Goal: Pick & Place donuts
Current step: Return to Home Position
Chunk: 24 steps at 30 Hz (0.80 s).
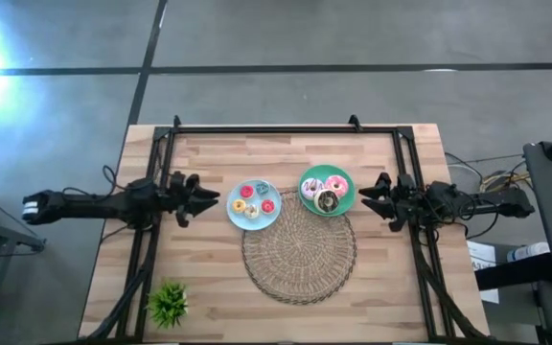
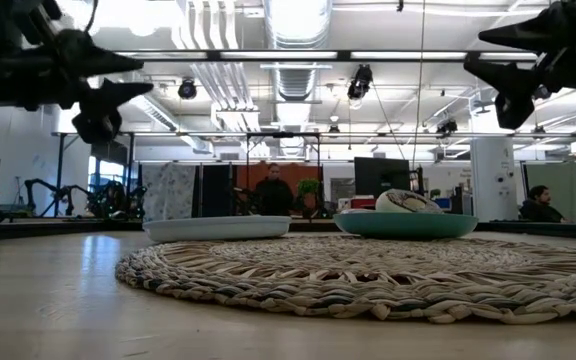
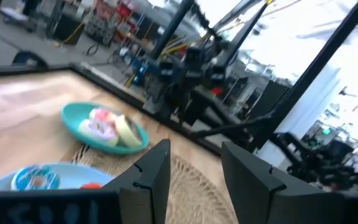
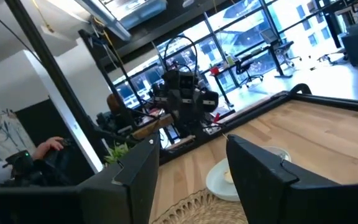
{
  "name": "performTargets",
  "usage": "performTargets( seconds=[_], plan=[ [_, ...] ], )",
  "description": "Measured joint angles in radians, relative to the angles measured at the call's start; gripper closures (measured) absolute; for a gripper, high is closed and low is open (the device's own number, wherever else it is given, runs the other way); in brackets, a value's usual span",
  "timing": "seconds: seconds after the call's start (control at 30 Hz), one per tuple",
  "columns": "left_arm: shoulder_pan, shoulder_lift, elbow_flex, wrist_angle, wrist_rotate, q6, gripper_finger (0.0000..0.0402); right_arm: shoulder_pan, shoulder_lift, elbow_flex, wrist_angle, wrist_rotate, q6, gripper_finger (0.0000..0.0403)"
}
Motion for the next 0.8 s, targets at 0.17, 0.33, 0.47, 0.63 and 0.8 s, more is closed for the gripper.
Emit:
performTargets(
  seconds=[0.17, 0.33, 0.47, 0.63, 0.8],
  plan=[
    [0.000, -0.161, 0.000, -0.090, 0.002, 0.000, 0.0284, 0.000, 0.000, 0.000, -0.015, 0.000, 0.003, 0.0222],
    [0.000, -0.313, -0.001, -0.162, 0.005, 0.015, 0.0284, 0.000, 0.000, 0.000, -0.014, 0.000, 0.003, 0.0220],
    [0.000, -0.354, -0.001, -0.239, 0.012, 0.227, 0.0284, 0.000, 0.000, 0.000, -0.014, 0.000, 0.003, 0.0224],
    [-0.014, -0.354, -0.002, -0.350, -0.087, 0.530, 0.0284, 0.000, 0.001, 0.000, -0.014, 0.001, 0.002, 0.0224],
    [-0.017, -0.354, -0.002, -0.405, -0.217, 0.569, 0.0284, 0.000, 0.001, 0.000, -0.015, 0.001, 0.003, 0.0221]
  ],
)
